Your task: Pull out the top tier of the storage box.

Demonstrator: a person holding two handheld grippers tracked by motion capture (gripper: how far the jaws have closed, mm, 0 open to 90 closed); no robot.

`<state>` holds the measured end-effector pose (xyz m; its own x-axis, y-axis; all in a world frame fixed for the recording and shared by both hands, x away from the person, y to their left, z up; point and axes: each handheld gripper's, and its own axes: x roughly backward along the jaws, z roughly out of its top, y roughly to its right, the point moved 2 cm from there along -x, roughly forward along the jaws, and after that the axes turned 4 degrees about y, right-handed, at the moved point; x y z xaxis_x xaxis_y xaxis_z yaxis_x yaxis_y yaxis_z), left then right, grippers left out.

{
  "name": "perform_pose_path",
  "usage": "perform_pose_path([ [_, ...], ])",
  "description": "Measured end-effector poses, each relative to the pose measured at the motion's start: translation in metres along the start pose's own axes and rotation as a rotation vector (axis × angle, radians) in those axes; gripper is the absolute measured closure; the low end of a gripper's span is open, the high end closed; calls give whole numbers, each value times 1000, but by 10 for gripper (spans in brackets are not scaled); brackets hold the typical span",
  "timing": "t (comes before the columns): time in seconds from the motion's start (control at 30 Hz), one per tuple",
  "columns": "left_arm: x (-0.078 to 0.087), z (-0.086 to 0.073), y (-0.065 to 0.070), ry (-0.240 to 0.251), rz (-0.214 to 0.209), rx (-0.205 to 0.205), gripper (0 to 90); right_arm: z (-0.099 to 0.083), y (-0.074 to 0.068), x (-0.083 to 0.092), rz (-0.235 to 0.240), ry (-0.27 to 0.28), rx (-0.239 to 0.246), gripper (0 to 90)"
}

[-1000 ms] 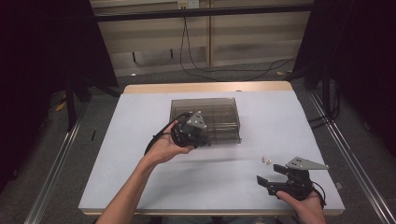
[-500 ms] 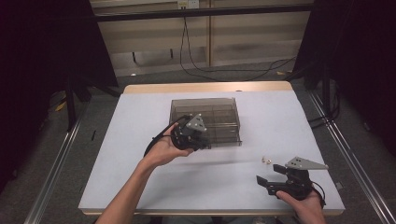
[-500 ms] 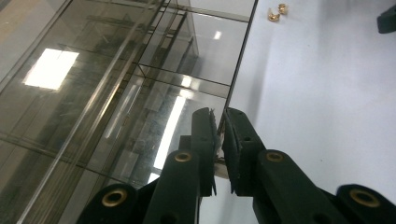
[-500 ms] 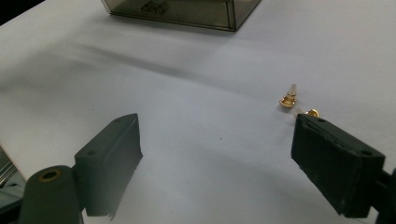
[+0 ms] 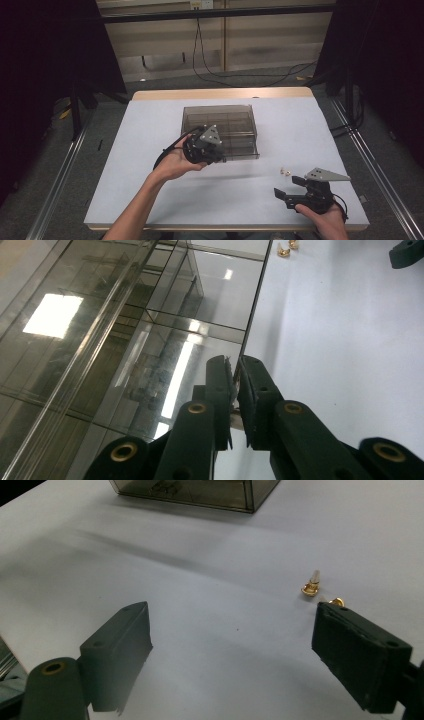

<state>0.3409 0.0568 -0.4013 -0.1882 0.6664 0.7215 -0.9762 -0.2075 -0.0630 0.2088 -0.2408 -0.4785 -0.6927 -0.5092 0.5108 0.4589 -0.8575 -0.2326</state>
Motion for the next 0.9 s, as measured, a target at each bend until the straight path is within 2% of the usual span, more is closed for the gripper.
perform_pose_path([
  [0.6,2,-3,6,-2,-9,-11,838,0,-1,0,-1,-3,-1,153],
  [0.73,3,-4,8,-2,-2,-3,834,0,0,1,-1,-3,-1,152],
  [0.9,2,-4,11,-7,1,-11,829,0,-1,0,-1,-4,-3,152],
])
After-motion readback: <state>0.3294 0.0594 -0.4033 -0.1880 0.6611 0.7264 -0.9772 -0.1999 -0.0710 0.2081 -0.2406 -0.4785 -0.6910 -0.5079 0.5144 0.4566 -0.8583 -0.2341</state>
